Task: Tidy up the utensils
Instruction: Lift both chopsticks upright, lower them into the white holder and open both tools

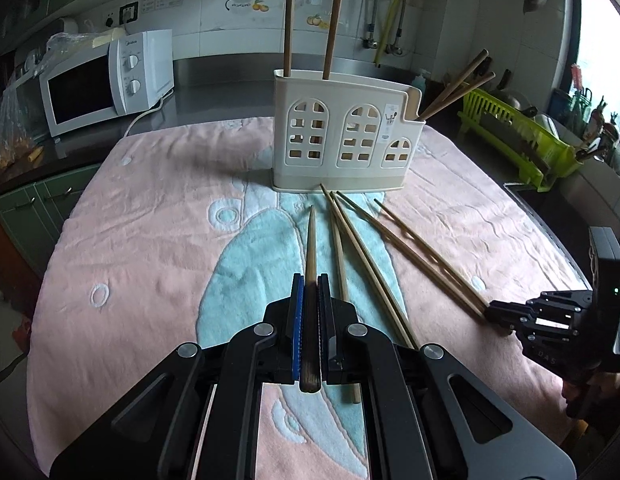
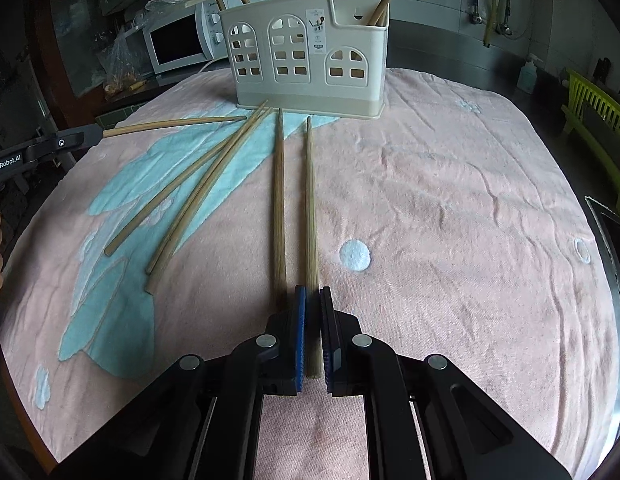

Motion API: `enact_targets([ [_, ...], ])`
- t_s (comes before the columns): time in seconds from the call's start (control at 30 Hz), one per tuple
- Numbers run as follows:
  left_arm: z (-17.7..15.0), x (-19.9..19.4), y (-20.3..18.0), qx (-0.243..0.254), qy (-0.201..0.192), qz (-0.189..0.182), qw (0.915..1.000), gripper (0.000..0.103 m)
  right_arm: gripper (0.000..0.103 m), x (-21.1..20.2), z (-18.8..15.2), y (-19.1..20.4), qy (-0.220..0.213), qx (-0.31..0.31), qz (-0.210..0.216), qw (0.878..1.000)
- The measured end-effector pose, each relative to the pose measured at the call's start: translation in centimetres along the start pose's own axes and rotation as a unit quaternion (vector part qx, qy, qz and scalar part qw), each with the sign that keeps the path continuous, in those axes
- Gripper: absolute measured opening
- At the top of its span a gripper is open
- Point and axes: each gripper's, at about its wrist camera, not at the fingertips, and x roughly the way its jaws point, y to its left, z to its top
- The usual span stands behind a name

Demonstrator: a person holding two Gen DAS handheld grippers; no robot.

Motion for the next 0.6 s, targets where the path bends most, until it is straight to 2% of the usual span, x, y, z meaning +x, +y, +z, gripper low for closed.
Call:
enact_targets([
  [0.5,0.4,-0.3,-0.1,0.001,-0.006,0.003,1.0,0.005,0.007,-0.9,-0.8,0.5,-0.007,-0.01,-0.011,1.0],
  [0.6,0.6,-0.7,0.1,0.002,-0.012,0.005,0.9999,0.005,0.007,-2.4,-0.4,0.4,-0.025,-0.004,-0.009,1.0],
])
